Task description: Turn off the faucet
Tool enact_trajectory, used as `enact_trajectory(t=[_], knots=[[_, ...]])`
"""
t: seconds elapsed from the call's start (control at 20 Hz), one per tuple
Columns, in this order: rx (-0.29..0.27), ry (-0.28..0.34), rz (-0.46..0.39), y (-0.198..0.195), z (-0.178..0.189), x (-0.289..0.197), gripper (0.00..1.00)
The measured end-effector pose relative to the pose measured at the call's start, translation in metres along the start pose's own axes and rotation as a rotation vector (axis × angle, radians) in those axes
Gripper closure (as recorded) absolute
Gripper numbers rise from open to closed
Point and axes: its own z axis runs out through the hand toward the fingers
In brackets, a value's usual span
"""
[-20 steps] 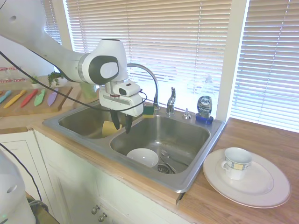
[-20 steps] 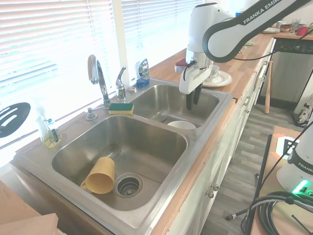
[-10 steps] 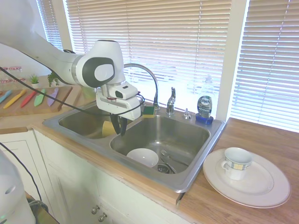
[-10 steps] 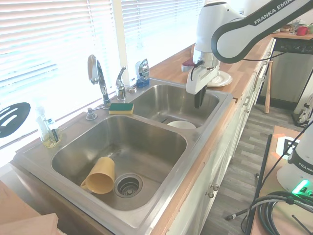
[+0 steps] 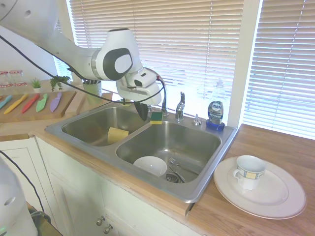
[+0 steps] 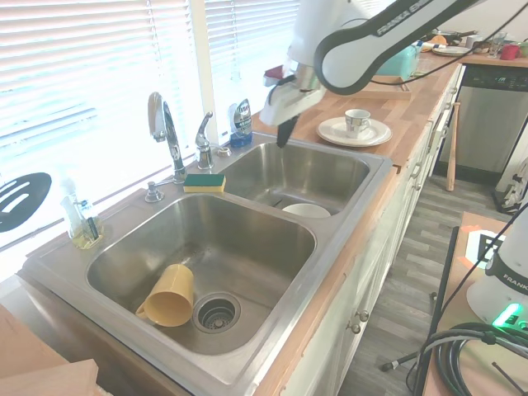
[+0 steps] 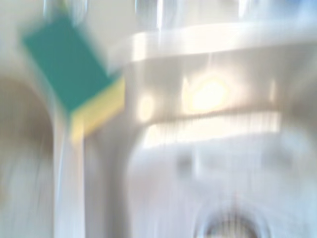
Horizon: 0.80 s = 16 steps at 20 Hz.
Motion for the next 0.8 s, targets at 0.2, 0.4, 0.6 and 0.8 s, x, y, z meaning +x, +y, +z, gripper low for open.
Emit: enact_trajectory(t=[0.2,0.4,0.6,0.8], knots=[[0.027,0.097,0.037,-0.054,0.015,0.04,1.0],[0.074,0.134,0.043,-0.1,0.015,0.07,1.0],[0.09,0.164,0.056,-0.13,0.011,0.09,1.0],[0.085,0.18,0.075,-0.151,0.013,0.109,1.0]])
